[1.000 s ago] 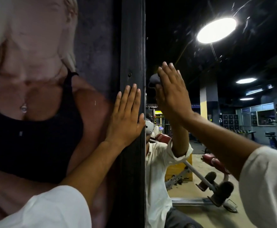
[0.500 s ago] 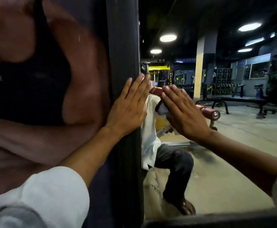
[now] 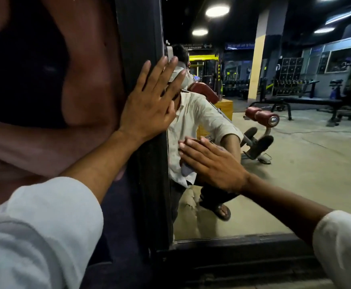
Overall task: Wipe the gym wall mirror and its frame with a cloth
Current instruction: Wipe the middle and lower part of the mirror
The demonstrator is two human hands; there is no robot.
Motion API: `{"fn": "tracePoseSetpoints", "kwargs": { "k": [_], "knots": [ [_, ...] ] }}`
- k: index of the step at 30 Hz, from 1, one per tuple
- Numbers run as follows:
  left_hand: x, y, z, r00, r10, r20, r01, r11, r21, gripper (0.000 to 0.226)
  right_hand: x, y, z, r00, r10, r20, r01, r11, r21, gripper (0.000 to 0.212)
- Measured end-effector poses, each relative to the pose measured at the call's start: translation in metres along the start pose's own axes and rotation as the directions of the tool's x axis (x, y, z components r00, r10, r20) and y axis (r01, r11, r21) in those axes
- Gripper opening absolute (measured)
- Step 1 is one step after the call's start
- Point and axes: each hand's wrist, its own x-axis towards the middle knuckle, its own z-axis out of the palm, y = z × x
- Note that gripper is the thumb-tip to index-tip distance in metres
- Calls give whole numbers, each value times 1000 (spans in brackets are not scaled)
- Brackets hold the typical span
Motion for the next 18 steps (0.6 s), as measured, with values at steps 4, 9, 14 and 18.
{"fn": "tracePoseSetpoints", "kwargs": {
  "k": [4,9,14,18],
  "knots": [
    [0,0,-2,1000,-7,-19,7,1000,1,72,-13,0,0,985,-160,57,162,987,-23,61],
    [27,8,-9,996,-70,-52,72,997,41,55,23,101,-55,888,342,-306,-339,939,66,65],
    [87,7,-9,993,-87,-85,87,996,-2,66,54,140,-78,965,111,-239,-123,992,-38,65],
    [119,9,5,998,-62,12,61,996,65,77,68,208,-108,796,387,-465,-401,913,75,64]
  ]
}}
